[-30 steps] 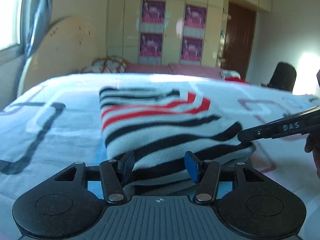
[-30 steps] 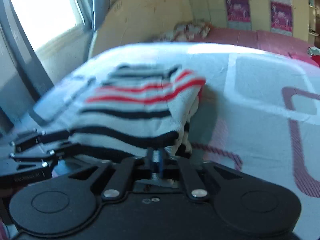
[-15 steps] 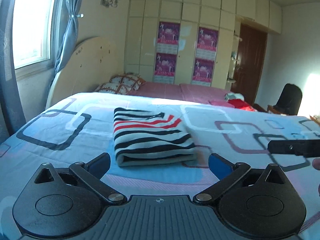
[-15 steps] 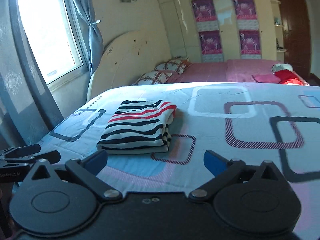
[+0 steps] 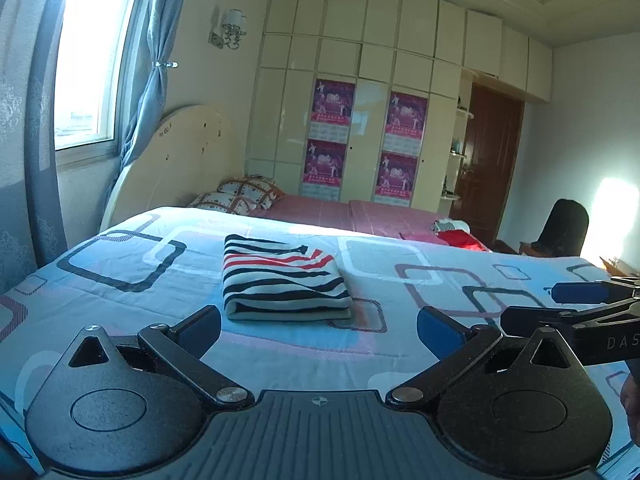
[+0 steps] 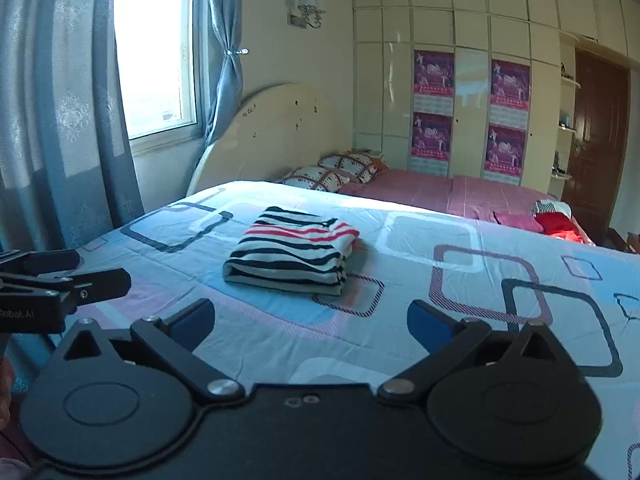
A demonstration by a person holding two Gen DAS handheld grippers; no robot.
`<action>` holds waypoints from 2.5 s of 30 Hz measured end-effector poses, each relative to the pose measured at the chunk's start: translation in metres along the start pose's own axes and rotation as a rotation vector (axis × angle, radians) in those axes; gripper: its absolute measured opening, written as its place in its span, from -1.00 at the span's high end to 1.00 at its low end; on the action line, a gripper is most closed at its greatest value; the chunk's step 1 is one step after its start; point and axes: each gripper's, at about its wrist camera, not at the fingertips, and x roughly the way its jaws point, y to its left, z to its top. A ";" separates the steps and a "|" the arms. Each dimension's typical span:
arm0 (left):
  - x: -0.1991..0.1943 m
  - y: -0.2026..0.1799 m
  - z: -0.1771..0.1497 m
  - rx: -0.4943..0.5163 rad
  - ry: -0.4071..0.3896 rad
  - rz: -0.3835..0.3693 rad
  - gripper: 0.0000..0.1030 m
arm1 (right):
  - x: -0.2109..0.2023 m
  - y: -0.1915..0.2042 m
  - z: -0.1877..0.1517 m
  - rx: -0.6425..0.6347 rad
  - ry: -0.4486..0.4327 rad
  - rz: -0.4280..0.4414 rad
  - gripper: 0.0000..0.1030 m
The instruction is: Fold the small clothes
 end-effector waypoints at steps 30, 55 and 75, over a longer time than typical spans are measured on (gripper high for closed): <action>0.003 0.007 0.012 -0.002 -0.035 -0.021 -1.00 | 0.001 0.016 0.008 -0.001 -0.046 -0.025 -0.99; -0.002 0.010 0.006 -0.014 -0.043 -0.013 -1.00 | -0.005 0.022 0.011 -0.012 -0.059 -0.024 -0.99; 0.000 0.011 0.007 -0.004 -0.033 -0.019 -1.00 | -0.003 0.024 0.013 -0.008 -0.062 -0.024 -0.99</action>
